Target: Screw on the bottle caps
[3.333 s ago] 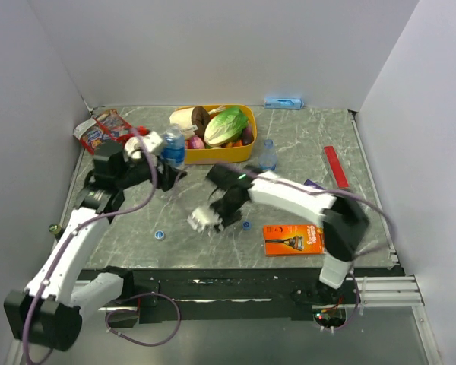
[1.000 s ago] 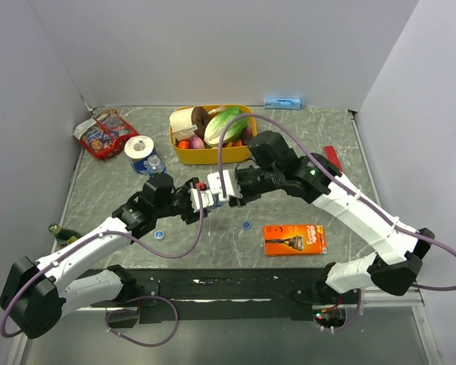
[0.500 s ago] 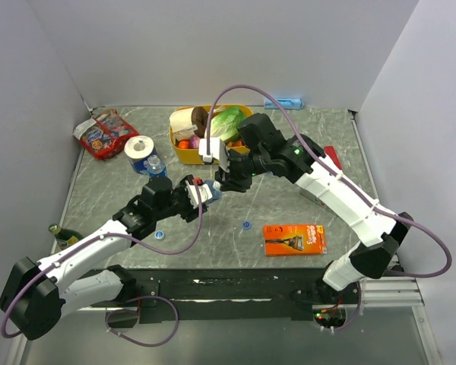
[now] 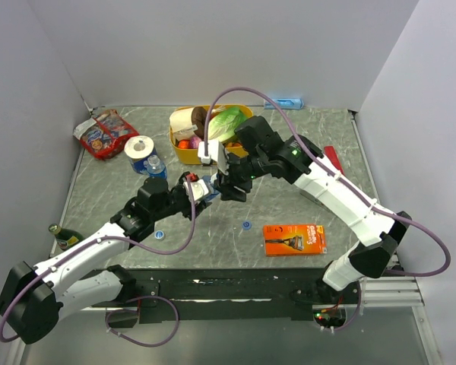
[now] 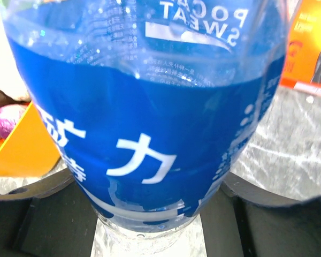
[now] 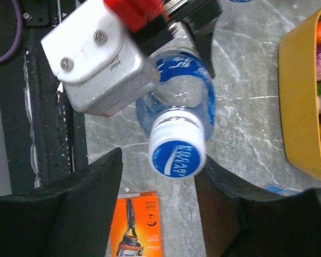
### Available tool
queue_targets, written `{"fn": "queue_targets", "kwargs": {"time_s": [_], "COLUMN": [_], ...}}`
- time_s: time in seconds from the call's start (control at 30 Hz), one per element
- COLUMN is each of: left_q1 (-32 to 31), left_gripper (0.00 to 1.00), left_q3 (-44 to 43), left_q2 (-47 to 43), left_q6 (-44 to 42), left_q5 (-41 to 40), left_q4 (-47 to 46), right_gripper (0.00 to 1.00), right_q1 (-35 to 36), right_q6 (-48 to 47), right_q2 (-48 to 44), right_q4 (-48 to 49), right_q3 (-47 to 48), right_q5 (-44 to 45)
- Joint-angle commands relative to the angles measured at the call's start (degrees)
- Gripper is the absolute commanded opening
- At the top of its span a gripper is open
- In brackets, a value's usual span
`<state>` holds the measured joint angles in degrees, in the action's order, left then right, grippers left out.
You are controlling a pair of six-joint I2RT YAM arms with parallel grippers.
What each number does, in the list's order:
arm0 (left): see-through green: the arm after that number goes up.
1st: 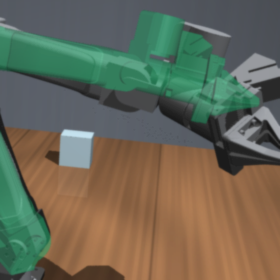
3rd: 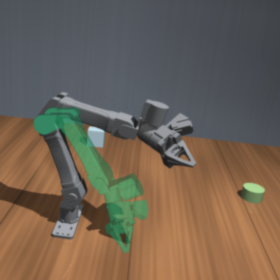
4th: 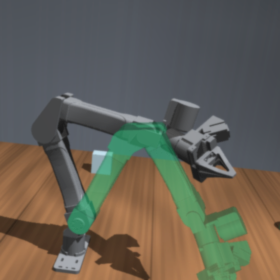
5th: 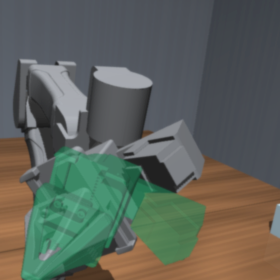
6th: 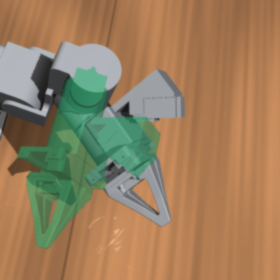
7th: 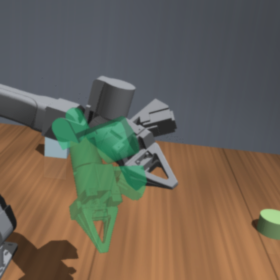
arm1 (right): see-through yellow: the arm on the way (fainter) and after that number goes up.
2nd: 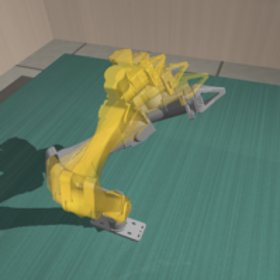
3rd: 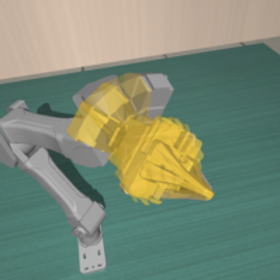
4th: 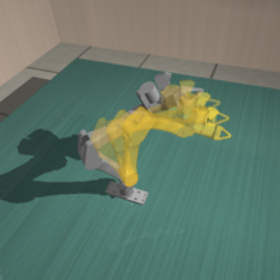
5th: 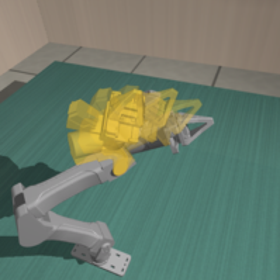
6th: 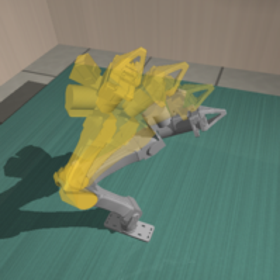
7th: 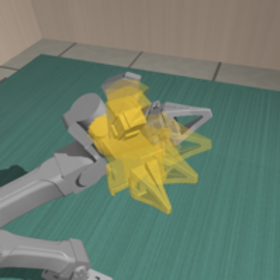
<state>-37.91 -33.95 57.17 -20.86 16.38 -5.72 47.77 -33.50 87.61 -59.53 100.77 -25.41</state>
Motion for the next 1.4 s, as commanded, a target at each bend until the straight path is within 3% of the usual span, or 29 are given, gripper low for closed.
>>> {"fn": "queue_targets", "kwargs": {"time_s": [0.0, 0.4, 0.6, 0.77, 1.03, 1.37], "left_q1": [-0.1, -0.1, -0.1, -0.2, -1.6, -1.6], "left_gripper": [0.01, 0.01, 0.01, 0.01, 0.01, 0.01], "left_q3": [-0.1, 0.3, 1.3, 4.1, 7.2, 5.7], "left_q2": [-1.0, -1.3, -1.3, -2.2, -2.4, -2.2], "left_q6": [2.8, 2.9, -3.6, -8.9, -4.9, -5.6], "left_q5": [2.8, 7.0, 10.7, 14.4, 14.8, 14.8], "left_q4": [-4.6, -0.4, 2.8, 5.5, -0.2, 1.7], "right_gripper": [0.67, 0.74, 0.73, 0.73, 0.73, 0.72], "right_q1": [0.6, -1.8, -7.1, -4.0, 5.0, 8.2], "right_q6": [0.5, -3.5, -13.6, -26.4, -41.5, -47.1], "right_q2": [-0.2, -6.8, -15.6, -17.7, -15.7, -13.2], "right_q4": [-0.8, -6.3, -4.4, -1.1, -6.8, -5.4], "right_q3": [2.4, -6.5, -10.0, -8.7, -10.2, -10.6], "right_q5": [-1.0, 3.9, -0.5, 2.0, 6.0, 3.9]}}
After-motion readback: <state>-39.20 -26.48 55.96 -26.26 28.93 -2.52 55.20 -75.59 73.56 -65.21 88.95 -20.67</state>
